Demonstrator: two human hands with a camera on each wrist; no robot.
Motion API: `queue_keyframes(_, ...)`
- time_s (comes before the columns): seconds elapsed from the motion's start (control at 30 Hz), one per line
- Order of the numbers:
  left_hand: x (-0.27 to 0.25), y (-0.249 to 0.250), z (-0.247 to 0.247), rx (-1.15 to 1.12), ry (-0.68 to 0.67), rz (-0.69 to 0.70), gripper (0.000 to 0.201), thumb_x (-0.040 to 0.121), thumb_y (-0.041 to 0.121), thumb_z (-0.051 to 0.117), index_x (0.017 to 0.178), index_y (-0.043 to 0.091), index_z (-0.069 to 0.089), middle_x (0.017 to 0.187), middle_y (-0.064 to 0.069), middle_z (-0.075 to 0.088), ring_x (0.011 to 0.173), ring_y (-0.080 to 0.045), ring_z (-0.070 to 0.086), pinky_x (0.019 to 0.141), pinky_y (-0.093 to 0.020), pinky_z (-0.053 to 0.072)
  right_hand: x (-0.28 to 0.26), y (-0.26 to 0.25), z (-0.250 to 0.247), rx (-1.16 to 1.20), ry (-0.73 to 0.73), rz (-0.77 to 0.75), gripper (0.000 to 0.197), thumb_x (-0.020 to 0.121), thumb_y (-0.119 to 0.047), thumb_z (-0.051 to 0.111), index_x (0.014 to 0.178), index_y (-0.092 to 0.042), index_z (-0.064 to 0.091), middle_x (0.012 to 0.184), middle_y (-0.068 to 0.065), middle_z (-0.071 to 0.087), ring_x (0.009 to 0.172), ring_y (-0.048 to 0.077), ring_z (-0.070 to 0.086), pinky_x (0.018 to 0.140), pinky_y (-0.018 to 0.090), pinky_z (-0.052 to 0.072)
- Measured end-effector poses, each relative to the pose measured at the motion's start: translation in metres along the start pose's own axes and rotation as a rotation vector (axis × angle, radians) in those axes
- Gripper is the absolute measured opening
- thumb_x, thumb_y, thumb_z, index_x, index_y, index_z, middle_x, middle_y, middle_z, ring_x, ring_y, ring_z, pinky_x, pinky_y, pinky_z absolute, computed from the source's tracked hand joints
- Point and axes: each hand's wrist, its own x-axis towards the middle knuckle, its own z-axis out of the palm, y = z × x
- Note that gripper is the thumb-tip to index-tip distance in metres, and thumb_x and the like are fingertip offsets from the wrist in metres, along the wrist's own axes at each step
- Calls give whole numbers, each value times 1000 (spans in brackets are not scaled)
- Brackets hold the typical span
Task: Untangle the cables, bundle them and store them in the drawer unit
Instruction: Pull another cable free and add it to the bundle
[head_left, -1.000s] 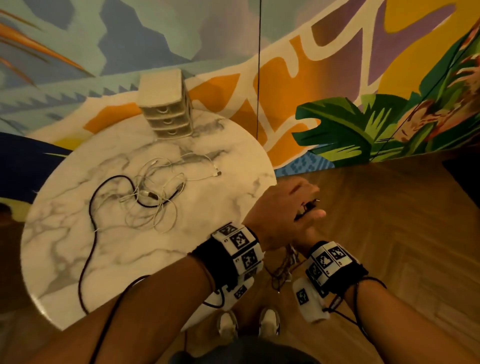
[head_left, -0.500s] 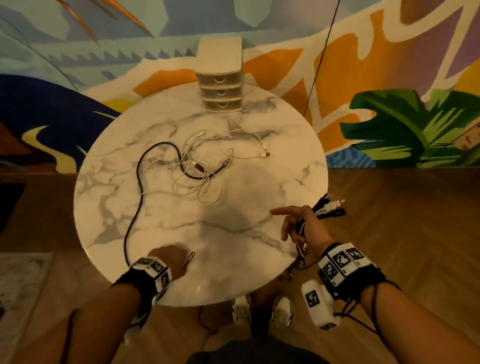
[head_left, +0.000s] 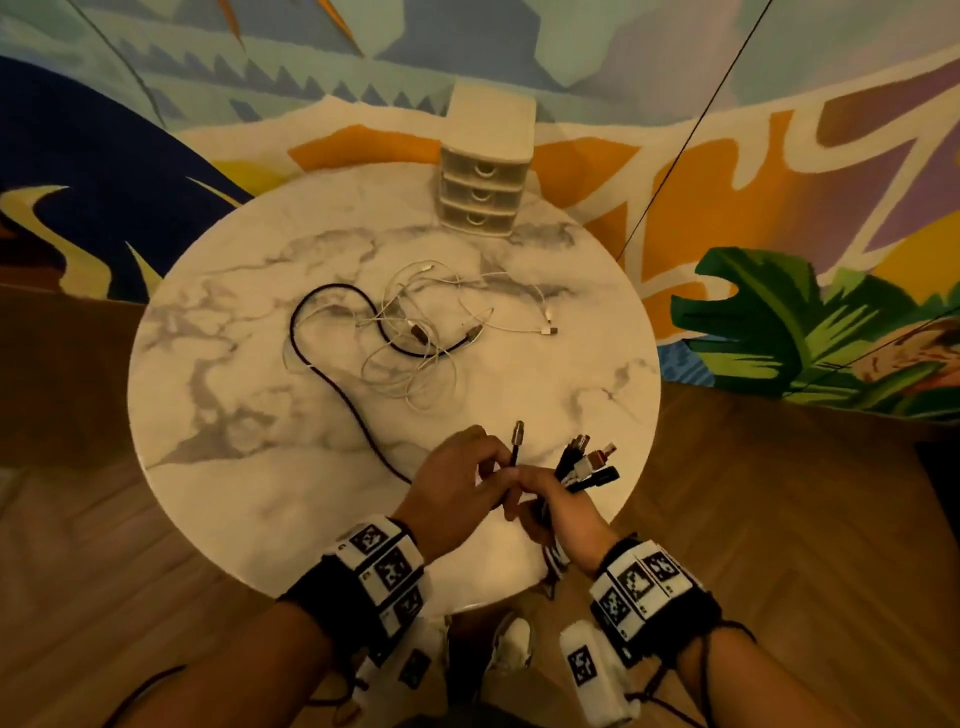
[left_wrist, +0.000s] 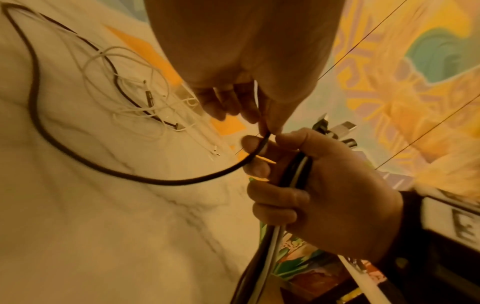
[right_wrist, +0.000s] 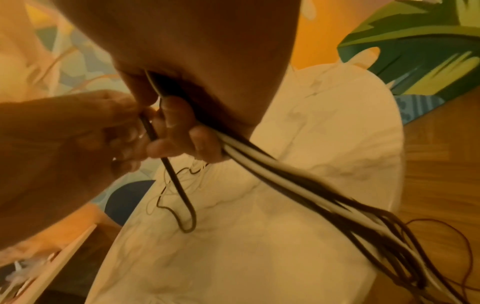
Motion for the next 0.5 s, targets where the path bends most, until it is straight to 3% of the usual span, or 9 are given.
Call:
queue_keyframes(0.07, 1, -1, 1, -136, -28, 3, 10, 88, 28, 62, 91, 20, 59, 89, 6, 53, 65, 1, 45, 61, -11, 34, -6, -11, 0, 91, 59, 5, 37, 97, -18, 42, 64, -4, 52, 47, 9, 37, 38, 13, 25, 41, 21, 20)
queue_keyframes(0.13, -4, -9, 3, -170, -231, -78, 25, 87, 39, 62, 106, 25, 57, 100, 9, 57, 73, 3, 50, 66, -10, 36, -5, -16, -2, 166, 112, 6, 41, 96, -18, 40, 58, -9, 48, 44, 1, 35, 38, 12, 26, 41, 22, 22)
queue_keyframes(0.2, -13, -30, 5, 46, -461, -149, 29, 86, 46, 60, 107, 26, 58, 101, 11, 59, 86, -2, 56, 74, -14, 40, -1, -21, -9, 219, 137, -11, 43, 97, -21, 37, 56, -11, 46, 47, 0, 30, 38, 13, 23, 41, 24, 20)
queue_keyframes(0.27, -23, -67, -4, 324, -533, -205, 23, 90, 44, 53, 101, 24, 59, 103, 5, 57, 98, -16, 58, 83, -23, 43, 5, -24, -22, 275, 195, -16, 42, 97, -23, 35, 58, -11, 45, 49, 0, 27, 38, 13, 21, 42, 24, 17)
queue_keyframes(0.4, -30, -119, -60, 539, -282, -464, 31, 97, 37, 41, 117, 20, 57, 123, -3, 52, 117, -24, 52, 96, -31, 40, 11, -23, -63, 381, 347, -22, 38, 98, -25, 33, 67, -9, 50, 47, -1, 29, 33, 10, 21, 36, 18, 17)
queue_keyframes(0.5, -17, -100, -89, 629, -117, -509, 38, 97, 46, 32, 104, 21, 60, 112, -4, 62, 103, -28, 59, 83, -34, 46, 9, -21, -84, 237, 553, -6, 31, 98, -24, 37, 92, -8, 63, 56, 4, 43, 36, 11, 30, 36, 18, 23)
